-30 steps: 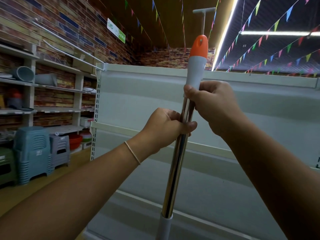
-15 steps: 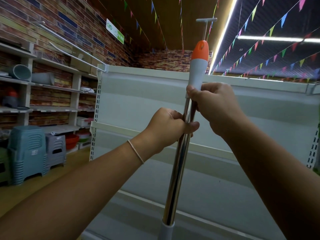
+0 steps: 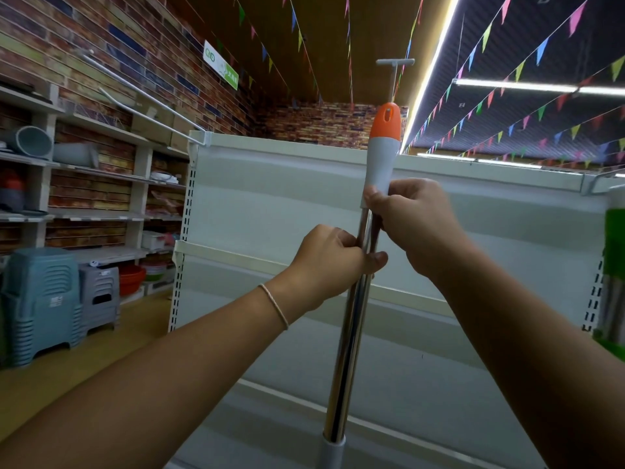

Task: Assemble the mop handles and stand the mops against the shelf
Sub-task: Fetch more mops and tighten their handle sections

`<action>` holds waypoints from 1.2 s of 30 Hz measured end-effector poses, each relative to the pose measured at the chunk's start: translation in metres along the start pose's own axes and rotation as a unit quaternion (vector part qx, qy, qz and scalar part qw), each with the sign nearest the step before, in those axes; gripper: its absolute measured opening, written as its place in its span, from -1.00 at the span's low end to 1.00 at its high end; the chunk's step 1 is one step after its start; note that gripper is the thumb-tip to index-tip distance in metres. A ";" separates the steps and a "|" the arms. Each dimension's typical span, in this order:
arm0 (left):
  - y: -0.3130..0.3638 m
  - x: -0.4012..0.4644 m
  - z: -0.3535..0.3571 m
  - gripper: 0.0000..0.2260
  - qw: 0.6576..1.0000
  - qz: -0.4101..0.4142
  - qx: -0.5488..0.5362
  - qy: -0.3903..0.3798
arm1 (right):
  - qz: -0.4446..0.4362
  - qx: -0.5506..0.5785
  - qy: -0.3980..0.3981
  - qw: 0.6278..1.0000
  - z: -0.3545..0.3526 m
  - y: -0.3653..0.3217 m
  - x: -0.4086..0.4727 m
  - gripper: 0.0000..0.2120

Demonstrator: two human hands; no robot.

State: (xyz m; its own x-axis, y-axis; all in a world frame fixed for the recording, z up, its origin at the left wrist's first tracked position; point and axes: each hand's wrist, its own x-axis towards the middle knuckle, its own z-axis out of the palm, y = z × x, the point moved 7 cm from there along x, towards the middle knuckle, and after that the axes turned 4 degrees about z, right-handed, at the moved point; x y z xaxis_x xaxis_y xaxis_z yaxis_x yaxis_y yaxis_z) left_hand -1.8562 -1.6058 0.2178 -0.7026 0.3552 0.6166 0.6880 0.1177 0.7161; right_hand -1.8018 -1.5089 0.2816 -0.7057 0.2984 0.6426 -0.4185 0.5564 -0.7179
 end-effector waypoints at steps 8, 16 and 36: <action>-0.006 0.009 -0.003 -0.85 0.999 -0.028 -0.039 -0.013 | -0.015 -0.024 -0.004 1.000 0.003 -0.005 0.005 -0.83; -0.010 0.014 0.001 -0.71 0.999 -0.019 0.028 0.011 | 0.034 -0.033 -0.033 0.998 0.005 0.010 0.014 -0.83; -0.087 0.056 0.044 -0.72 0.985 -0.116 -0.119 0.036 | 0.106 -0.012 0.002 0.994 0.014 0.085 0.080 -0.86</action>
State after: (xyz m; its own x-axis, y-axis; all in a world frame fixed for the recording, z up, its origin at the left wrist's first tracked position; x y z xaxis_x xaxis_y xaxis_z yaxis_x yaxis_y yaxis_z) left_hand -1.9469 -1.5551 0.1754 -0.8526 0.2777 0.4427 0.4511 -0.0367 0.8917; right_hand -1.9017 -1.4487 0.2678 -0.7746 0.4140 0.4782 -0.2462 0.4989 -0.8309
